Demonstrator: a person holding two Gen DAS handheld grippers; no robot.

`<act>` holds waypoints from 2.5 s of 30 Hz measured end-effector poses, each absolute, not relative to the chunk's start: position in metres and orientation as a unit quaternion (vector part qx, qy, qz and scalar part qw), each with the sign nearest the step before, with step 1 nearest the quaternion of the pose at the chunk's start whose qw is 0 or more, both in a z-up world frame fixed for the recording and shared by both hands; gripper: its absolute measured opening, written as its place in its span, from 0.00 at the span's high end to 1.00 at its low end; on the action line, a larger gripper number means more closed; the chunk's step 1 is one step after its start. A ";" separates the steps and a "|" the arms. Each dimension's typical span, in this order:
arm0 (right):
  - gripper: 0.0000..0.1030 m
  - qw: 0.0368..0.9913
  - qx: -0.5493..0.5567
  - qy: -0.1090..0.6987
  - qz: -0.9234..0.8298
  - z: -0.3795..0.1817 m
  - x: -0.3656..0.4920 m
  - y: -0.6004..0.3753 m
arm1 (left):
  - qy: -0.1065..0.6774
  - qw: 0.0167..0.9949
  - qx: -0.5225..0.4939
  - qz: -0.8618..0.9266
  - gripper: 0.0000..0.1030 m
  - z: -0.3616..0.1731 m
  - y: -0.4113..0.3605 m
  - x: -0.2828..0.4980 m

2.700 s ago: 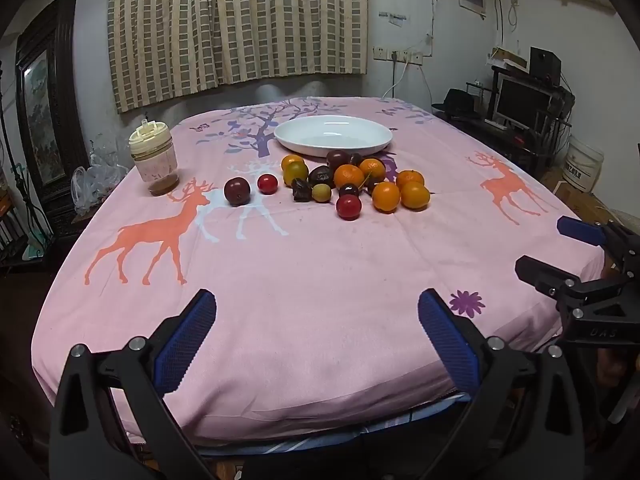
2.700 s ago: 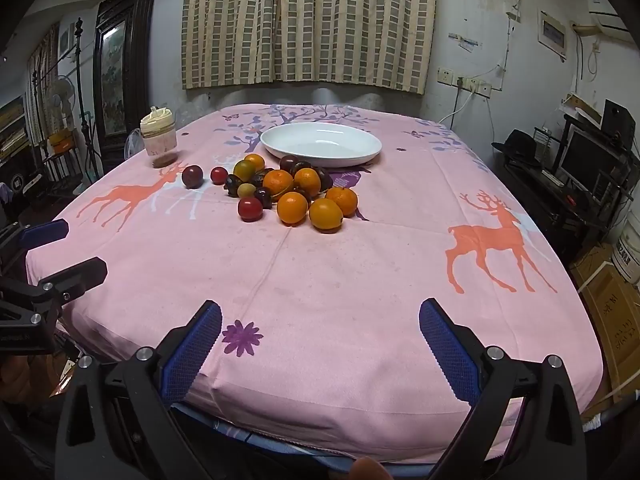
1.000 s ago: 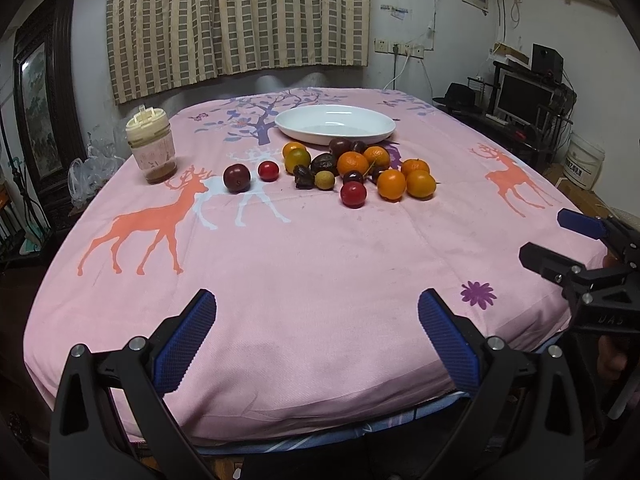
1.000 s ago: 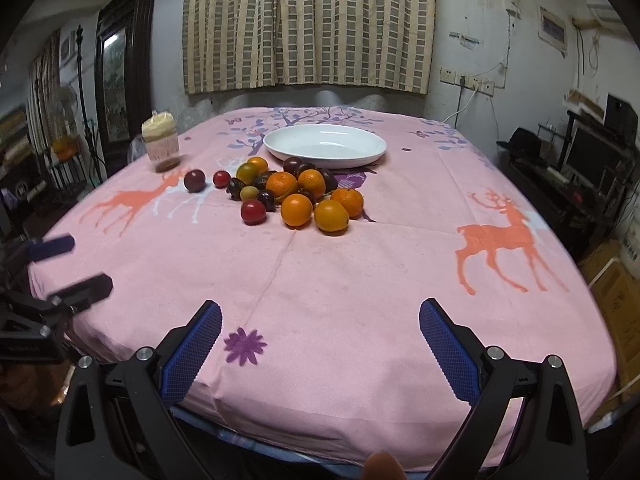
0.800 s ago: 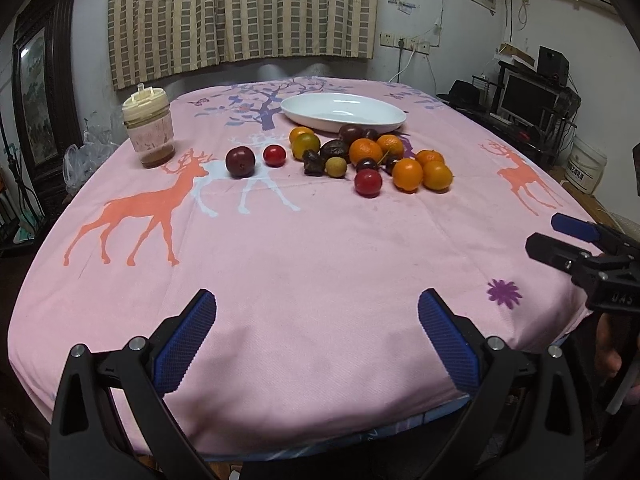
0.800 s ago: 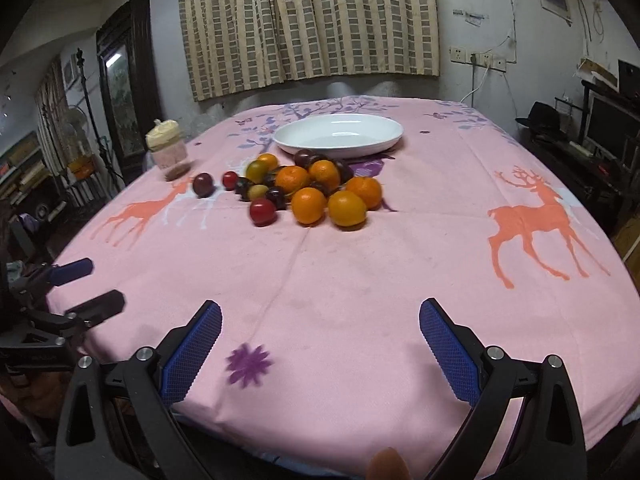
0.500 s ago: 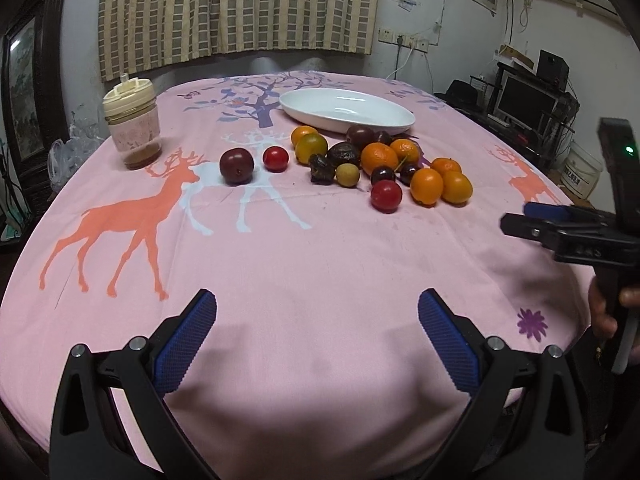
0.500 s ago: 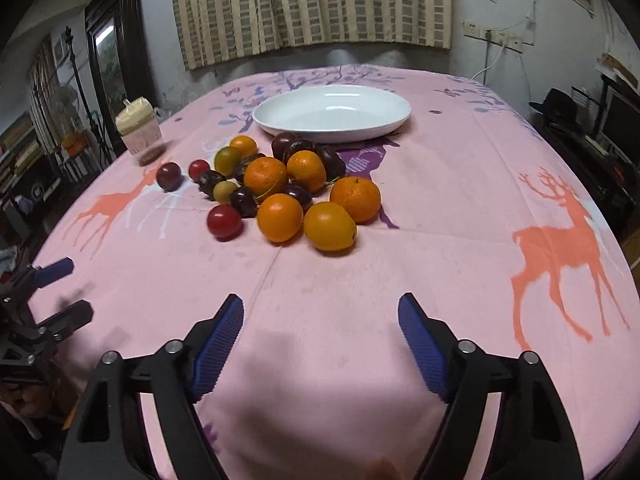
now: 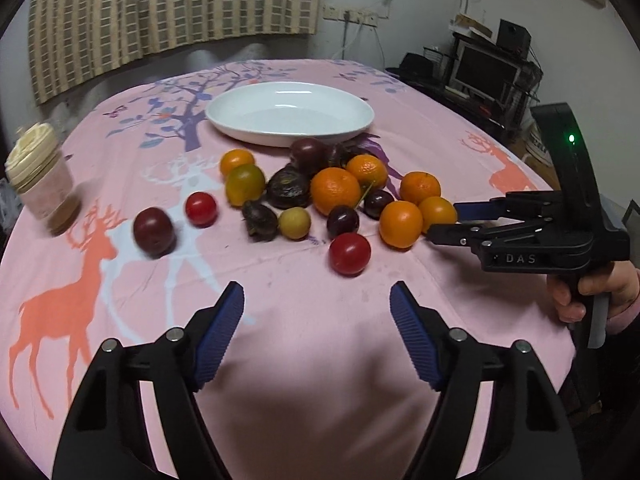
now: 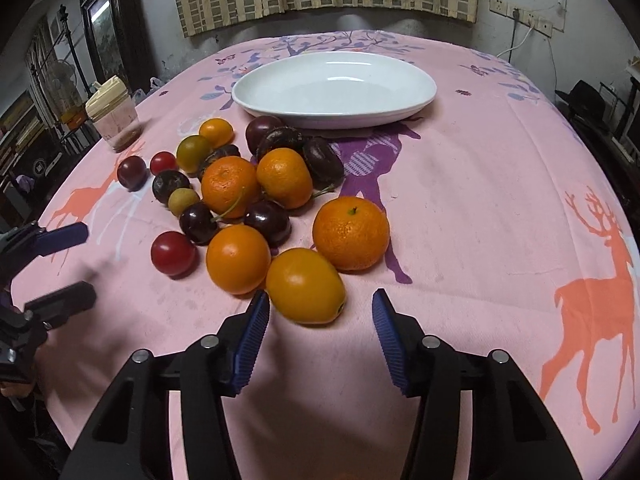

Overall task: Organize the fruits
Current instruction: 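Grasp a red cherry tomato with the left tool while the right tool grasps a yellow citrus, then carry both fruits over the white oval plate and open both tools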

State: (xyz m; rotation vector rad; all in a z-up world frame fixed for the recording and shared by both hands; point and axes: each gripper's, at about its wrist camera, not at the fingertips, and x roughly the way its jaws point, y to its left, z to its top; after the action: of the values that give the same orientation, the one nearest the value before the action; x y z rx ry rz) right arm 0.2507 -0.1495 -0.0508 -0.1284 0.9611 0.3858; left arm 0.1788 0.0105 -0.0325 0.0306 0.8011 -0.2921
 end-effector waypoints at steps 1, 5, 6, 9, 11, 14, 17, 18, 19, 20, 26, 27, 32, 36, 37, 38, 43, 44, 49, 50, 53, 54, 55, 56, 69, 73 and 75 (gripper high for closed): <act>0.48 0.864 -0.054 0.464 0.187 -0.052 0.254 -0.151 | 0.396 0.907 0.021 -0.145 0.29 -0.036 0.007 0.185; 0.51 0.863 -0.045 0.462 0.197 -0.053 0.260 -0.150 | 0.411 0.899 0.013 -0.150 0.29 -0.045 0.001 0.203; 0.54 0.863 -0.044 0.461 0.201 -0.053 0.260 -0.151 | 0.417 0.896 0.009 -0.150 0.30 -0.048 0.001 0.206; 0.62 0.859 -0.031 0.460 0.222 -0.053 0.261 -0.152 | 0.434 0.888 0.002 -0.153 0.31 -0.055 0.000 0.215; 0.63 0.857 -0.012 0.460 0.232 -0.053 0.262 -0.156 | 0.441 0.883 0.003 -0.157 0.32 -0.057 -0.002 0.218; 0.62 0.851 0.050 0.455 0.257 -0.051 0.264 -0.167 | 0.450 0.878 0.015 -0.160 0.46 -0.061 -0.009 0.227; 0.62 0.852 0.059 0.453 0.253 -0.053 0.265 -0.169 | 0.458 0.875 0.022 -0.158 0.50 -0.065 -0.014 0.237; 0.62 0.851 0.065 0.453 0.256 -0.053 0.265 -0.171 | 0.460 0.873 0.024 -0.158 0.51 -0.067 -0.015 0.240; 0.62 0.851 0.068 0.454 0.256 -0.053 0.266 -0.171 | 0.462 0.872 0.025 -0.159 0.51 -0.068 -0.017 0.242; 0.62 0.850 0.070 0.455 0.256 -0.054 0.266 -0.172 | 0.463 0.872 0.027 -0.159 0.51 -0.068 -0.019 0.243; 0.62 0.850 0.068 0.456 0.256 -0.054 0.266 -0.172 | 0.463 0.869 0.031 -0.172 0.69 -0.068 -0.020 0.243; 0.62 0.851 0.064 0.455 0.255 -0.052 0.266 -0.171 | 0.465 0.866 0.028 -0.181 0.71 -0.067 -0.019 0.242; 0.62 0.856 0.067 0.437 0.268 -0.030 0.272 -0.171 | 0.468 0.860 0.006 -0.202 0.71 -0.055 -0.006 0.248; 0.62 0.879 0.054 0.398 0.258 0.004 0.302 -0.162 | 0.426 0.880 0.002 -0.210 0.71 -0.013 0.009 0.275; 0.62 0.886 0.053 0.385 0.252 0.012 0.318 -0.158 | 0.416 0.885 0.002 -0.208 0.71 -0.005 0.011 0.286; 0.62 0.892 0.049 0.379 0.243 0.016 0.335 -0.152 | 0.407 0.891 0.001 -0.201 0.71 0.002 0.012 0.301; 0.62 0.893 0.004 0.408 0.190 0.004 0.415 -0.118 | 0.441 0.880 -0.056 -0.170 0.71 -0.001 0.020 0.410; 0.62 0.889 0.000 0.420 0.182 -0.001 0.428 -0.113 | 0.454 0.876 -0.058 -0.154 0.71 -0.007 0.021 0.429; 0.62 0.867 -0.025 0.474 0.153 -0.030 0.465 -0.096 | 0.502 0.856 -0.048 -0.116 0.71 -0.029 0.017 0.476; 0.62 0.864 -0.028 0.478 0.157 -0.035 0.465 -0.093 | 0.507 0.854 -0.041 -0.112 0.71 -0.034 0.015 0.478; 0.62 0.858 -0.036 0.488 0.157 -0.040 0.466 -0.087 | 0.515 0.851 -0.023 -0.106 0.69 -0.041 0.011 0.482; 0.61 0.858 -0.037 0.488 0.155 -0.041 0.464 -0.088 | 0.515 0.851 -0.020 -0.101 0.66 -0.043 0.014 0.484; 0.61 0.859 -0.037 0.487 0.155 -0.040 0.462 -0.089 | 0.514 0.853 -0.017 -0.095 0.58 -0.043 0.015 0.483; 0.61 0.861 -0.035 0.483 0.157 -0.037 0.458 -0.092 | 0.512 0.854 -0.019 -0.091 0.52 -0.041 0.017 0.482; 0.35 0.885 -0.010 0.428 0.182 -0.012 0.361 -0.154 | 0.441 0.893 -0.043 -0.079 0.20 -0.015 0.040 0.328; 0.35 0.868 0.009 0.458 0.191 -0.036 0.341 -0.165 | 0.433 0.896 -0.039 -0.091 0.19 -0.033 0.026 0.276; 0.35 0.868 0.009 0.453 0.204 -0.038 0.328 -0.167 | 0.440 0.890 -0.062 -0.102 0.19 -0.041 0.022 0.259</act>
State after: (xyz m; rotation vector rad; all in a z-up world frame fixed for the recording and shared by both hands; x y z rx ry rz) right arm 0.3279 -0.1670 -0.0375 0.0185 0.9486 0.4277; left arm 0.2587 0.0223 -0.0410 -0.1278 0.9137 -0.2116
